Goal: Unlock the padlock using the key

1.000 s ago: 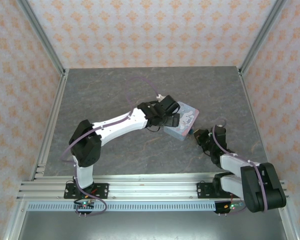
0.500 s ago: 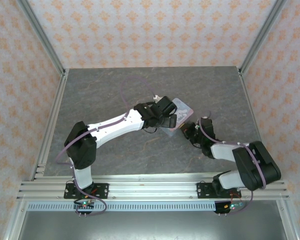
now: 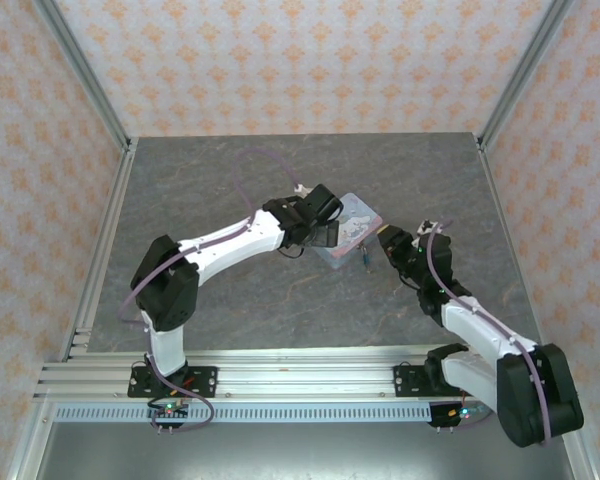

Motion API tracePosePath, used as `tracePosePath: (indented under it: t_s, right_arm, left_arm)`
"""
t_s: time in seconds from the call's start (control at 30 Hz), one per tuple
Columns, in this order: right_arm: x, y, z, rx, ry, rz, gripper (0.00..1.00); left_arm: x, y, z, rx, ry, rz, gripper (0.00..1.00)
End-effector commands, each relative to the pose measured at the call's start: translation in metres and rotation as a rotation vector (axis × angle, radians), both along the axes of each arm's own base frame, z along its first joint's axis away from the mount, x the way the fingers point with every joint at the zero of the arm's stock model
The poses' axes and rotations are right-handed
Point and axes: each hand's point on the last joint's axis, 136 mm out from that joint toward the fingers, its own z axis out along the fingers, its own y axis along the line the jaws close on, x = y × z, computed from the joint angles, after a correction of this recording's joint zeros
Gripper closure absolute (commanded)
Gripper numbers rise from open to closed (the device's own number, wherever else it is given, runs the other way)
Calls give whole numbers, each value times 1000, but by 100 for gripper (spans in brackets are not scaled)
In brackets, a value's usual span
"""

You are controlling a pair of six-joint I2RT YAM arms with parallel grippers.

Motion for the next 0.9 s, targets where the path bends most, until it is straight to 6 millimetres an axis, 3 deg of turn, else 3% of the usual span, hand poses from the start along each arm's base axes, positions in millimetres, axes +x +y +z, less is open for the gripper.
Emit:
tracePosePath:
  t_s: [0.0, 0.37, 0.87]
  right_arm:
    - [-15, -8, -41, -85, 127, 12, 64]
    - [-9, 5, -80, -129, 222, 106, 62]
    - [0, 20, -99, -113, 258, 187, 57]
  left_arm:
    - [4, 11, -17, 98, 20, -2, 5]
    - [10, 13, -35, 130, 48, 0, 5]
    - [8, 16, -46, 137, 64, 9, 5]
